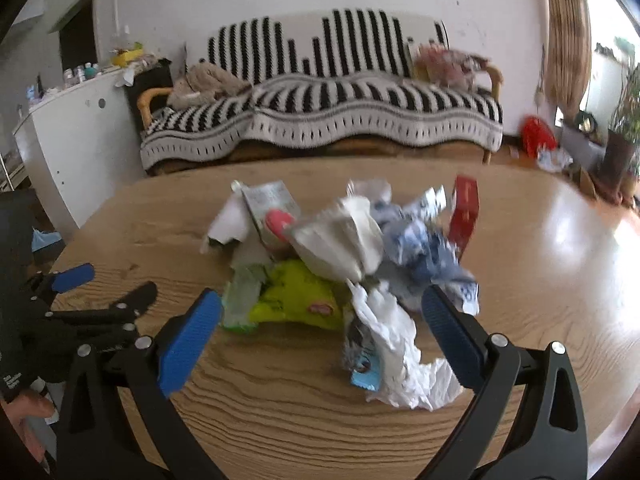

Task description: Collect trash

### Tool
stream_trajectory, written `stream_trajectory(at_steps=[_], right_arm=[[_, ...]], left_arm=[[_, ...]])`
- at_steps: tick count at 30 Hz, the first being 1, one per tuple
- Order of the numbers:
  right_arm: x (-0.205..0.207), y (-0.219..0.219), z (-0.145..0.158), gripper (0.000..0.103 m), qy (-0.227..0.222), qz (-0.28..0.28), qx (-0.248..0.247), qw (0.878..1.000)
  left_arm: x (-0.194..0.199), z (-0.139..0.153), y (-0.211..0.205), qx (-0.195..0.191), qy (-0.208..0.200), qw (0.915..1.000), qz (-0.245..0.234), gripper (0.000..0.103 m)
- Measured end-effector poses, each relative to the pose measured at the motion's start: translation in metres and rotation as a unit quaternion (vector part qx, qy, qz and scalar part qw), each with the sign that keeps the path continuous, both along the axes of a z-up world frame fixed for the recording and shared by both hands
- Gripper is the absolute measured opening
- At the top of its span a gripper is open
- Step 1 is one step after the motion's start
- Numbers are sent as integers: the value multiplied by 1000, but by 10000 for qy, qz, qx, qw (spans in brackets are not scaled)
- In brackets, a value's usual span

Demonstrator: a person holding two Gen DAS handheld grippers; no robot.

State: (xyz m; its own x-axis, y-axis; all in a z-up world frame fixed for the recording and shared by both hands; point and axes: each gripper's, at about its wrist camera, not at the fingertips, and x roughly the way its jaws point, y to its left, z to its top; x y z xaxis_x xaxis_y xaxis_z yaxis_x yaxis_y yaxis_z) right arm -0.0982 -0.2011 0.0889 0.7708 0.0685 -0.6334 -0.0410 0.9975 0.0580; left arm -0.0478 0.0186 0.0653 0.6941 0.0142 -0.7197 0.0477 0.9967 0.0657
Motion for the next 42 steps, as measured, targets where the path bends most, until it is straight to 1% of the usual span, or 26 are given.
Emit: stream_trajectory(at_steps=[2,6,21,28,42], right_arm=[[-1,1,4,97,-115,-52,8,9999],[1,6,10,97,-178,-179,56,9997],[7,-1,3,97,-67,-318,-1,9995],[9,-7,-2,97,-18,-413,117,9991],[15,-13,-8,97,90,-513,129,9986]], left_arm=[[3,0,0,-10,50,10000,-10,97],[3,-2,-2,-27,48,10000,-64,97],[3,-7,-4,-118,150,9997,-130,97],[4,-8,-5,-105,199,9997,-137,97],[4,-9,-3,-196,237,9994,-174,97]])
